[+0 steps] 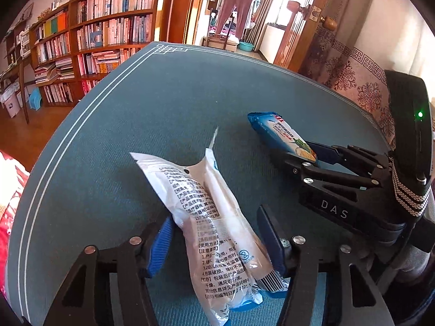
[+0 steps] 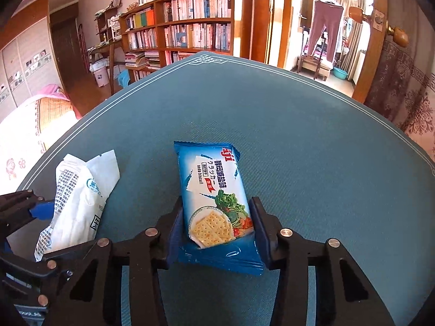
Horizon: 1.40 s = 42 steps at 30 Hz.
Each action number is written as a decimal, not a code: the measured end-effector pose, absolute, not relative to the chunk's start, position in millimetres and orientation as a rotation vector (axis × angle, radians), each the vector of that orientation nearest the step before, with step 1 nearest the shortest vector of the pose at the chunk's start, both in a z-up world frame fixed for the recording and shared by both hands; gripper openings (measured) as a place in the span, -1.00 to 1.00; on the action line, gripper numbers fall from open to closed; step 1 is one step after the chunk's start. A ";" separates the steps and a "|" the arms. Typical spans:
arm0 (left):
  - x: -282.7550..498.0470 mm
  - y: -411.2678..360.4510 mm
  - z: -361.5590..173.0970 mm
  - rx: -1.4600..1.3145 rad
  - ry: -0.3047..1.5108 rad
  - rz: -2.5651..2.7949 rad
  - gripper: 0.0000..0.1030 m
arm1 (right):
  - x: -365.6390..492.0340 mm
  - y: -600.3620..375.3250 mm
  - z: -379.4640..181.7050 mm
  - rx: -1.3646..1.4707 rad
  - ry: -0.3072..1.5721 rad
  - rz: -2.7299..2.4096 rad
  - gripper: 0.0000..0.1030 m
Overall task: Organize objects
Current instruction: 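Grasp the white plastic packet with the left gripper while the right grasps the blue cracker packet, then carry the white packet with the left gripper to the bowl while the right carries the cracker packet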
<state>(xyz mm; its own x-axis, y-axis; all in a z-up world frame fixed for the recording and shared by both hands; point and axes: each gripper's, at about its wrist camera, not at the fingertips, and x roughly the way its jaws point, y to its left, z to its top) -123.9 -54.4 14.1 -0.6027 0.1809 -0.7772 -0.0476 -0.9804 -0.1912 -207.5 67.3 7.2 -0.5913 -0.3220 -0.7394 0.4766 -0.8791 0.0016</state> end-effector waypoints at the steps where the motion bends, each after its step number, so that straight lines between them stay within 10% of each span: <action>1: -123.7 -54.3 14.2 -1.325 -0.233 2.686 0.11 | -204.6 69.7 7.0 1.084 0.251 -2.458 -0.10; 42: -67.3 78.2 60.3 -1.102 0.069 2.501 -0.14 | 12.0 301.0 74.2 0.978 -0.362 -3.058 -0.13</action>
<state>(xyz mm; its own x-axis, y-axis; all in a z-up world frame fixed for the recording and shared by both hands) -67.3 78.2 60.3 -0.6063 0.3432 -0.7174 -0.3820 -0.9169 -0.1158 12.0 301.0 74.2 -0.8131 0.0164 -0.5819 -0.1518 -0.9710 0.1847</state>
